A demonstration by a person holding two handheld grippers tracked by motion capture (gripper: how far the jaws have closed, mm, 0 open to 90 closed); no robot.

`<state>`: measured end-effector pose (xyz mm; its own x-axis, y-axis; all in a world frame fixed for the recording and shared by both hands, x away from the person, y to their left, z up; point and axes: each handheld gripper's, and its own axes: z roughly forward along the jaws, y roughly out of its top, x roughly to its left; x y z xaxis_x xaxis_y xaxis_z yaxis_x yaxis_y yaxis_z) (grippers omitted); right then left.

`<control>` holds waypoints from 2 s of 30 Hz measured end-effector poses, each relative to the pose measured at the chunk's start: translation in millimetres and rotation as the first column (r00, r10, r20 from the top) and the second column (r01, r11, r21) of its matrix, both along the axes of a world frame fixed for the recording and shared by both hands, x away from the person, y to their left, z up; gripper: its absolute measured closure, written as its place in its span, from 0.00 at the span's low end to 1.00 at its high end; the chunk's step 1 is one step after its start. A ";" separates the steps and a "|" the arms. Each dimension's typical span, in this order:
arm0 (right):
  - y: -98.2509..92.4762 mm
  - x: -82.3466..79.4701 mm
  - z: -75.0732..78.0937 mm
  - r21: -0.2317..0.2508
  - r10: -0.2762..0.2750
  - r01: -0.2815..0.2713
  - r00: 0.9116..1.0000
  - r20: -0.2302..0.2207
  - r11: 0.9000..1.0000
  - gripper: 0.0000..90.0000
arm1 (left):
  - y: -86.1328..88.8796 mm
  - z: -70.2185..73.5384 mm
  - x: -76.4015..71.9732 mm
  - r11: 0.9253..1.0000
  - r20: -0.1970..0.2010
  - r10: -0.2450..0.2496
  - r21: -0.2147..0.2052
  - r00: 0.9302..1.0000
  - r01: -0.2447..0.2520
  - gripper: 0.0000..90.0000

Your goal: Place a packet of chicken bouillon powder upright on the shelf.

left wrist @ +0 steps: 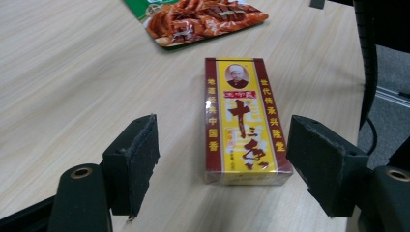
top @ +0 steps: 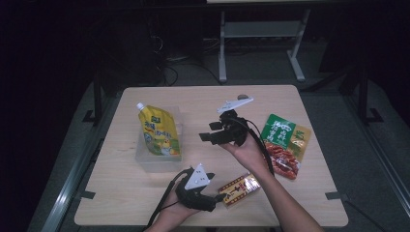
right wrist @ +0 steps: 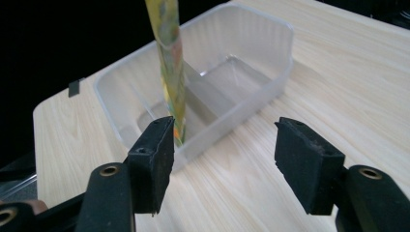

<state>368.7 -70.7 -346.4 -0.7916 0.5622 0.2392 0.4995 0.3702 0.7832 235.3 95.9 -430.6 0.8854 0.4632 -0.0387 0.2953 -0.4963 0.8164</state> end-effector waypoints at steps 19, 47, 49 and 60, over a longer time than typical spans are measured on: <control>-54.6 -11.9 -20.2 -0.008 -0.106 0.106 0.994 -0.032 0.994 0.37 | -36.9 -11.3 2.2 0.992 -0.040 -0.045 0.112 0.998 0.049 0.28; -92.1 -27.0 -43.0 -0.027 -0.177 0.175 0.981 -0.078 0.984 0.33 | -64.5 -26.4 13.1 0.971 -0.071 -0.041 0.234 0.997 0.057 0.26; -94.5 -27.4 -47.0 -0.029 -0.180 0.178 0.980 -0.083 0.984 0.33 | -65.8 -27.7 13.7 0.970 -0.071 -0.038 0.237 0.997 0.054 0.28; -99.2 -30.5 -51.5 -0.041 -0.193 0.190 0.977 -0.085 0.981 0.32 | -70.1 -29.3 16.1 0.961 -0.064 -0.052 0.266 0.997 0.067 0.33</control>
<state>338.1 -169.9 -397.9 -0.6450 0.7103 0.2817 0.6300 0.2857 0.7222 251.4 25.8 -459.9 0.9118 0.4096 0.0298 0.2995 -0.7129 0.6341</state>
